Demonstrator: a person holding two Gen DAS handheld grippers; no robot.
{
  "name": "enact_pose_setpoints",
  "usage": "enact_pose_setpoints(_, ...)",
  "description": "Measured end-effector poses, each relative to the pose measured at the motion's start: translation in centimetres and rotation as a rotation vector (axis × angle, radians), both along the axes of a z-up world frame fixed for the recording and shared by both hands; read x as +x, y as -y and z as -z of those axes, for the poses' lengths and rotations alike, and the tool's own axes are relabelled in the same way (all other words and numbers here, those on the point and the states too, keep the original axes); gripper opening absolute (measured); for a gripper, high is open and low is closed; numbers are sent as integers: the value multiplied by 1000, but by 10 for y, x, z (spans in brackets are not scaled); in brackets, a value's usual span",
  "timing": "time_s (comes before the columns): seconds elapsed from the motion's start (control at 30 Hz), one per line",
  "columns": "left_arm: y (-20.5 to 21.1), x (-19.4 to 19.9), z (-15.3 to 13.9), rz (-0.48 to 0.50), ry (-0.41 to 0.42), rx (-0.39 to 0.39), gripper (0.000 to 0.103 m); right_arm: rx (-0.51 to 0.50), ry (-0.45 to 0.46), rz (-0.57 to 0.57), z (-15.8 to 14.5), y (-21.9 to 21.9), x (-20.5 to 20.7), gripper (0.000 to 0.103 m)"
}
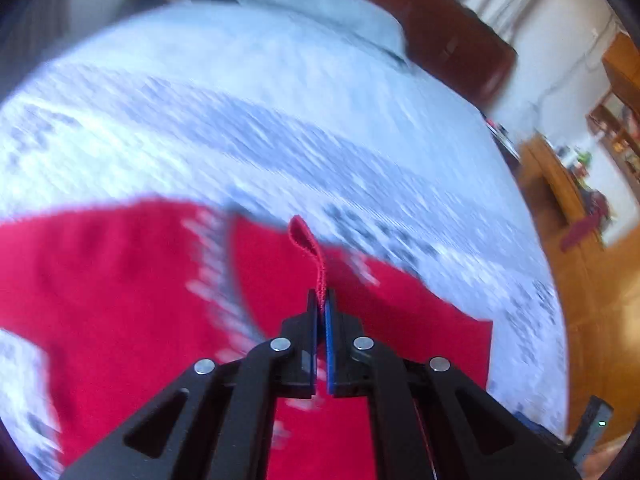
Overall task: Fold small clothes
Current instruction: 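Grasp the other sleeve cuff with the left gripper, then fold the held sleeve across the sweater body with the left gripper, release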
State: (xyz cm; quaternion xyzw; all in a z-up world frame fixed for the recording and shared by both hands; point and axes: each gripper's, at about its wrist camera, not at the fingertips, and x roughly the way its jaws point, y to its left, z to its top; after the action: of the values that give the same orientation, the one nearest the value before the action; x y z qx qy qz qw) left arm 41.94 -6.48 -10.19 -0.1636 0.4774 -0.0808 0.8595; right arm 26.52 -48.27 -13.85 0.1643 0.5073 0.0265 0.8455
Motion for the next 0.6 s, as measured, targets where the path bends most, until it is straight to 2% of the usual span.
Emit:
enact_pose_setpoints(0.07,-38,9,-2,-57,2,67,3,19,-9,-8,1,-5,7,31)
enact_pose_setpoints(0.13,-67,17,11,-80,-35,100,3,53,-42,-23,8,-14,22,39)
enact_pose_setpoints(0.2,-79,22,31,-84,-89,125,3,101,-91,-22,21,-21,41,45)
enact_pose_setpoints(0.27,-86,26,61,-92,-158,136,3,143,-149,-5,38,-26,62,46)
enact_pose_setpoints(0.4,-90,18,98,-117,-198,144,3,182,-233,8,62,-34,90,48)
enact_pose_setpoints(0.47,-93,18,108,-125,-210,158,5,152,-264,0,70,-38,98,39)
enact_pose_setpoints(0.5,-94,17,112,-124,-214,160,7,103,-292,-2,75,-41,101,32)
enact_pose_setpoints(0.6,-96,18,116,-105,-214,176,9,21,-304,-23,80,-52,102,29)
